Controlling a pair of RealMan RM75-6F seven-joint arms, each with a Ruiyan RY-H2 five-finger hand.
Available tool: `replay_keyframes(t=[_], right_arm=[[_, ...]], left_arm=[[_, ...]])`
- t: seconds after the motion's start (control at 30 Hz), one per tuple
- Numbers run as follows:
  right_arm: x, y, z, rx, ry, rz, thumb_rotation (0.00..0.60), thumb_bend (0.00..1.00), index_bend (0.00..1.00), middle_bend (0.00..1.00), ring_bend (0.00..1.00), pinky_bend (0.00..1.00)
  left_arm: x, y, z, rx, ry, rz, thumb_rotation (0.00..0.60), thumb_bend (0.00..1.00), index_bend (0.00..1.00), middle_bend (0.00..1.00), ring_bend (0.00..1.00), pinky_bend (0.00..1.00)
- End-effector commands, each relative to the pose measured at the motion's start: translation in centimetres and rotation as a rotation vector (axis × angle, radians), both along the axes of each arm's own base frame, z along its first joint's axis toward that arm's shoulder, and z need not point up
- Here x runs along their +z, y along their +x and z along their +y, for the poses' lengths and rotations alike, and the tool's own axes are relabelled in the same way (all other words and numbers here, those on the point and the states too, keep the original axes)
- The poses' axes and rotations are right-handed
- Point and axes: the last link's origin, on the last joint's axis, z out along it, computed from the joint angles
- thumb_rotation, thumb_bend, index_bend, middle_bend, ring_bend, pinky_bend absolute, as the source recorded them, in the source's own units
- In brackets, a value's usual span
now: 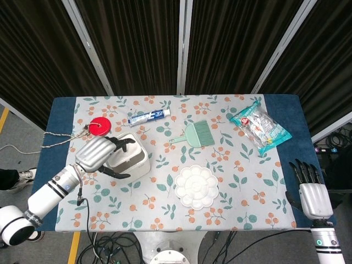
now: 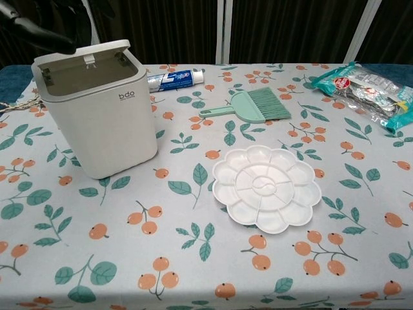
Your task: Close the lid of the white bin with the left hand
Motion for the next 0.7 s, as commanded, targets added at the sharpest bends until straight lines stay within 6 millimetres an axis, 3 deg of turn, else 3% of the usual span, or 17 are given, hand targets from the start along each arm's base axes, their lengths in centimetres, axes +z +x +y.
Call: replay_keyframes(t=[0.03, 0.7], right_arm=[[0.0, 0.0, 0.0, -0.001, -0.001, -0.001, 0.6, 0.25, 0.0, 0.0, 0.0, 0.0], [-0.3, -0.4, 0.0, -0.013, 0.01, -0.008, 0.6, 0.25, 0.0, 0.0, 0.0, 0.0]], left_arm=[[-1.3, -0.1, -0.9, -0.037, 0.016, 0.031, 0.254, 0.02, 0.19, 0.38, 0.37, 0.47], [-3.4, -0.5, -1.7, -0.096, 0.044, 0.098, 0.257, 0.02, 0.19, 0.37, 0.35, 0.43]])
